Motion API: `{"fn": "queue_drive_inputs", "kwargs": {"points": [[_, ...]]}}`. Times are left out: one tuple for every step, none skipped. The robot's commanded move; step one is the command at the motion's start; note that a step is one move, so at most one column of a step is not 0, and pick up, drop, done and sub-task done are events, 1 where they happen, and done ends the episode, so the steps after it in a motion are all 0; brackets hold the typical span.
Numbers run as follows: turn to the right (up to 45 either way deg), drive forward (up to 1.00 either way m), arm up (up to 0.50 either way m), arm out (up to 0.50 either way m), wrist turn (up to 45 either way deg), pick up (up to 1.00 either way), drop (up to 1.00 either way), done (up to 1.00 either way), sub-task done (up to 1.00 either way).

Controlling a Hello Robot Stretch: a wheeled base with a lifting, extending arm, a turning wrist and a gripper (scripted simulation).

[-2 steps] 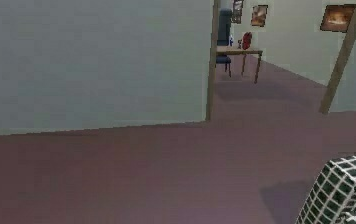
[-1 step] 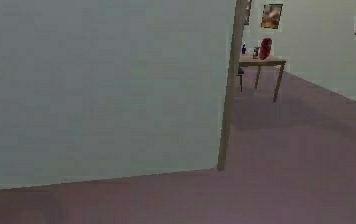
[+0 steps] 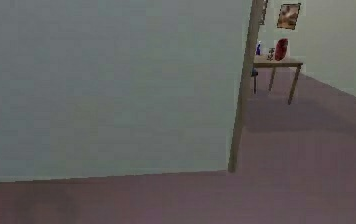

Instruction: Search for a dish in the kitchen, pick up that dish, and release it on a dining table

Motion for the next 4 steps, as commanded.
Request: {"fn": "queue_drive_inputs", "kwargs": {"points": [[0.0,0.2,0.0,0.0,0.0,0.0,0.0,0.0,0.0],[45.0,0.0,0.0,0.0,0.0,0.0,0.0,0.0,0.0],[3.0,0.0,0.0,0.0,0.0,0.0,0.0,0.0,0.0],[0.0,1.0,0.0,0.0,0.0,0.0,0.0,0.0,0.0]]}}
